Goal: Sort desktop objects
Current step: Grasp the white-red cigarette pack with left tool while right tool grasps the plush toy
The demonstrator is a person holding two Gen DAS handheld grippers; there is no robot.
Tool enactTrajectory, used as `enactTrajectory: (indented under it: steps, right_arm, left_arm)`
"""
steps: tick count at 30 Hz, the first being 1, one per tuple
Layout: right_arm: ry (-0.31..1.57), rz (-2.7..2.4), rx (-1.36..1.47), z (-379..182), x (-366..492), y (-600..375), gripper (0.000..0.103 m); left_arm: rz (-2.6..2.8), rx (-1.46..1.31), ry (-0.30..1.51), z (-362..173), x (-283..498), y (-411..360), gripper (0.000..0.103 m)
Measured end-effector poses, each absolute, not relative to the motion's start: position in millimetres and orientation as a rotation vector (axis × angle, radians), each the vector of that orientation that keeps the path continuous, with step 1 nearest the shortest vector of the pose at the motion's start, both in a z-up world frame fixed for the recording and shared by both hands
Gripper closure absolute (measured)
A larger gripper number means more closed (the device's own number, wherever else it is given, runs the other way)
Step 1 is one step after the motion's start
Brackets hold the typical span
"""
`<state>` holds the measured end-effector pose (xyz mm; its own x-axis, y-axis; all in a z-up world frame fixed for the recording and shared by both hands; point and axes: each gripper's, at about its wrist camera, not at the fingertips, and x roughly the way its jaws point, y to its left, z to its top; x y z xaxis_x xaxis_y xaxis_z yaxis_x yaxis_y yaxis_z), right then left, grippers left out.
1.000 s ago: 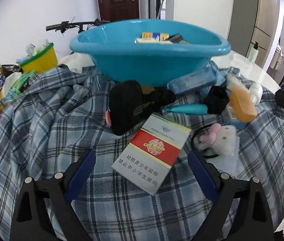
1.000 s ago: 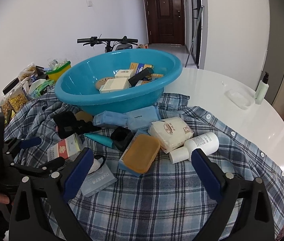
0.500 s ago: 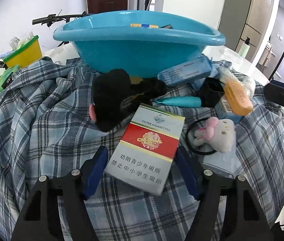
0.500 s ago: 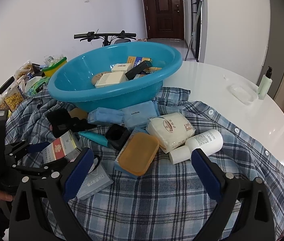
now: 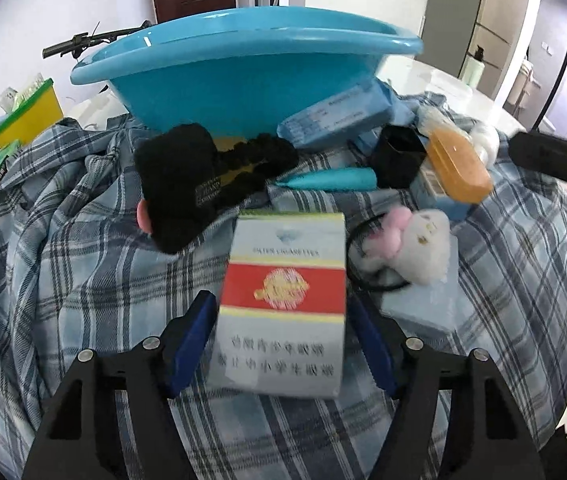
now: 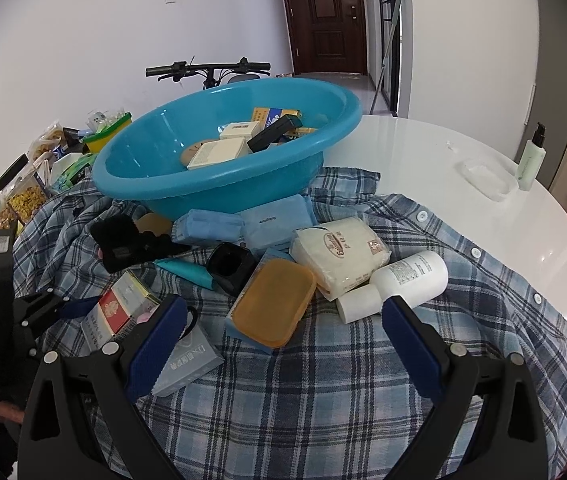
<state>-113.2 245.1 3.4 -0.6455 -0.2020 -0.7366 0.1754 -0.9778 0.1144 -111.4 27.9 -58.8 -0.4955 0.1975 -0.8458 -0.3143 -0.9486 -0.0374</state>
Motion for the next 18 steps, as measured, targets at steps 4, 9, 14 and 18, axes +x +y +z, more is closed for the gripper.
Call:
enactTrajectory:
  steps: [4, 9, 14, 18]
  right_arm:
    - [-0.059, -2.679, 1.215, 1.1, -114.7, 248.3, 0.005]
    - [-0.060, -2.667, 1.212, 0.8, -115.1, 246.0, 0.005]
    - [-0.059, -2.668, 1.193, 4.1, -110.6, 240.3, 0.005]
    - [-0.049, -2.665, 1.181, 5.4, -105.3, 233.4, 0.005]
  left_arm:
    - [2.511, -1.361, 0.136, -57.6, -112.4, 21.8, 0.044]
    - [2.576, -1.341, 0.099, -49.8, -106.8, 12.4, 0.044]
    - [2.710, -1.326, 0.035, -36.2, -100.8, -1.1, 0.044]
    - [2.756, -1.289, -0.048, -24.7, -93.4, -8.8, 0.044]
